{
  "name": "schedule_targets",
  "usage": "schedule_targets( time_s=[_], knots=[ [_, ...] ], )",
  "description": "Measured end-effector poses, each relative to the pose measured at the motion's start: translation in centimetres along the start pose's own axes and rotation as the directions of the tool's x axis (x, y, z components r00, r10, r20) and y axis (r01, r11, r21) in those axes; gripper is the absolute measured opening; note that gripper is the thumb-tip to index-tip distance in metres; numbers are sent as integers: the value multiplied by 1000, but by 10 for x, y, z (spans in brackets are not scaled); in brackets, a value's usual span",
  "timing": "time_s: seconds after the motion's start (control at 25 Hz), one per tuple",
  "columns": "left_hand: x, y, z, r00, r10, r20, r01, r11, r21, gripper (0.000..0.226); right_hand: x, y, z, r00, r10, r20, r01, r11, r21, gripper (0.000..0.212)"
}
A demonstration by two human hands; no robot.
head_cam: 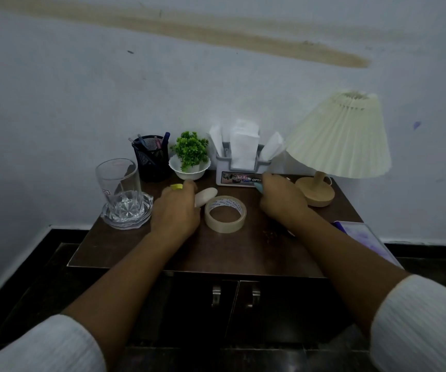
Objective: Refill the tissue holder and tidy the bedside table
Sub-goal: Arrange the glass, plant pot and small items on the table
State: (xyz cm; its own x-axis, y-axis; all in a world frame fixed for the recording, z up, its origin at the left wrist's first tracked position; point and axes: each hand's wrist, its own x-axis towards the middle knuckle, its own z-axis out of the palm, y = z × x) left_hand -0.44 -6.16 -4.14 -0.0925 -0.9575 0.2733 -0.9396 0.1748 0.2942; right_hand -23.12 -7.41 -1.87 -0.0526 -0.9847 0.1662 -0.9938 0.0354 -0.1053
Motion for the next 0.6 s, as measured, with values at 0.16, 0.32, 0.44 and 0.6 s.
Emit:
schedule_targets(
  time_s=[0.16, 0.32, 0.44, 0.6],
  knots=[
    [-2, 2, -18, 998, -55, 24, 58, 983, -177, 60, -17, -10, -16, 986, 96, -136, -3, 828, 561, 43],
    [-22, -1, -33, 992, -53, 112, 97, 894, -438, 61, -47, -34, -34, 985, 40, -165, 107, 612, 784, 33],
    [-35, -12, -34, 992, -71, 105, 112, 878, -465, 54, -66, -51, -30, 993, -39, -113, 116, 568, 815, 29],
    [-38, -18, -24, 994, -42, 103, 85, 885, -458, 55, -84, -67, -10, 978, -164, -126, 204, 650, 732, 29]
  ],
)
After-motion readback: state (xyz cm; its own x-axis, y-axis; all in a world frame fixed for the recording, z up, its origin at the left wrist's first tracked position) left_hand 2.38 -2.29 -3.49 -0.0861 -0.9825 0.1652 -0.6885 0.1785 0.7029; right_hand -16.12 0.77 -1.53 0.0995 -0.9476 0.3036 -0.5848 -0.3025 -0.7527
